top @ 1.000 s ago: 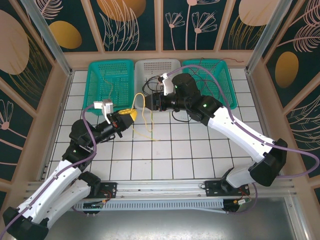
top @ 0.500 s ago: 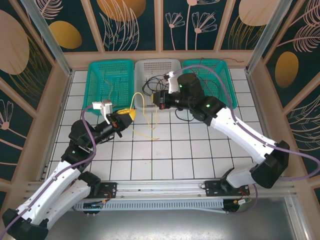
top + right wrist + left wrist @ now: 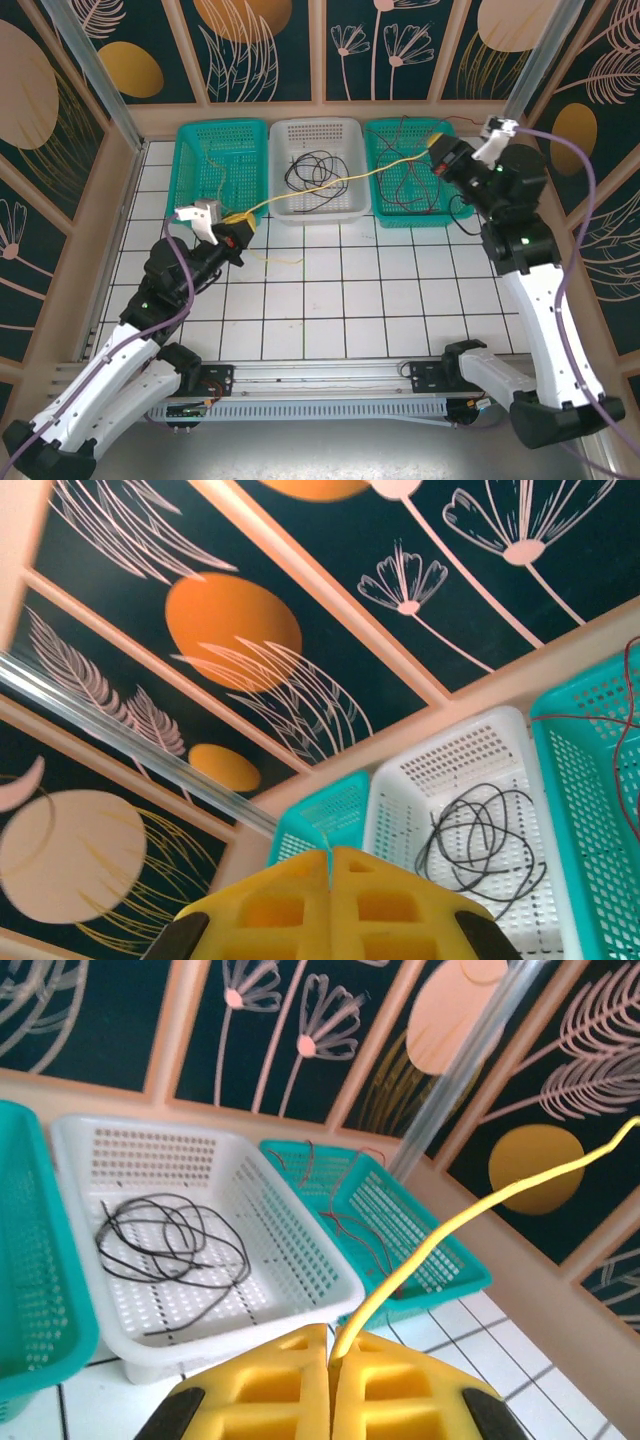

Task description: Untangle the cables

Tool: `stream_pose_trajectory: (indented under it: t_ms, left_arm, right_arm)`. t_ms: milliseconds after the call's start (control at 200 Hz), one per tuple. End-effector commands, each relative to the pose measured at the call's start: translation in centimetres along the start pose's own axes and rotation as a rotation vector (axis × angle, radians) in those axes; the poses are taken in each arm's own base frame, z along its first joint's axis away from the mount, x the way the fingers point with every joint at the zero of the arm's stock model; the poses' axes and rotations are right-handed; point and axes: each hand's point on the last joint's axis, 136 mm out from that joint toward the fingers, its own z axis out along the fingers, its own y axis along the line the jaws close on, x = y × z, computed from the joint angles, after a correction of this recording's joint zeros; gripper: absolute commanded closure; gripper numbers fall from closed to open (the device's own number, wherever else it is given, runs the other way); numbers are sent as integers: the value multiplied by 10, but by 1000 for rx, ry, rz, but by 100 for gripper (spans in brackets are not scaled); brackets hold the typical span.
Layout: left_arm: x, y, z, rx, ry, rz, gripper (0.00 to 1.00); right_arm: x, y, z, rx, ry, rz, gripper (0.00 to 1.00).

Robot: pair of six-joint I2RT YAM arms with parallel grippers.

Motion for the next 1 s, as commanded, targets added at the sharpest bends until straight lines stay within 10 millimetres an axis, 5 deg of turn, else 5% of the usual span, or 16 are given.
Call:
stream_pose_trajectory:
  t_ms: [0, 215, 470, 496, 601, 741, 996]
  left_arm:
    - [6, 9, 4, -38, 35, -10, 100]
    - [45, -18, 19, 94, 209, 56, 100]
    - [80, -48, 16, 269, 315, 29, 100]
    - [78, -50, 15, 277, 303, 24, 100]
    - [64, -47, 10, 250, 228, -20, 100]
    - [41, -34, 14, 143, 147, -83, 100]
    - [-16, -28, 22, 2, 41, -112, 100]
  right_arm:
    - [-50, 8, -14, -7, -149, 32, 100]
    - [-90, 15, -17, -53, -237, 89, 100]
    - [-94, 17, 2, -124, -208, 151, 100]
    - [-93, 15, 4, -122, -200, 153, 98]
    - [-85, 6, 10, -93, -168, 153, 62]
    - [-75, -12, 2, -7, -169, 126, 43]
    - [-39, -33, -17, 67, -109, 81, 39]
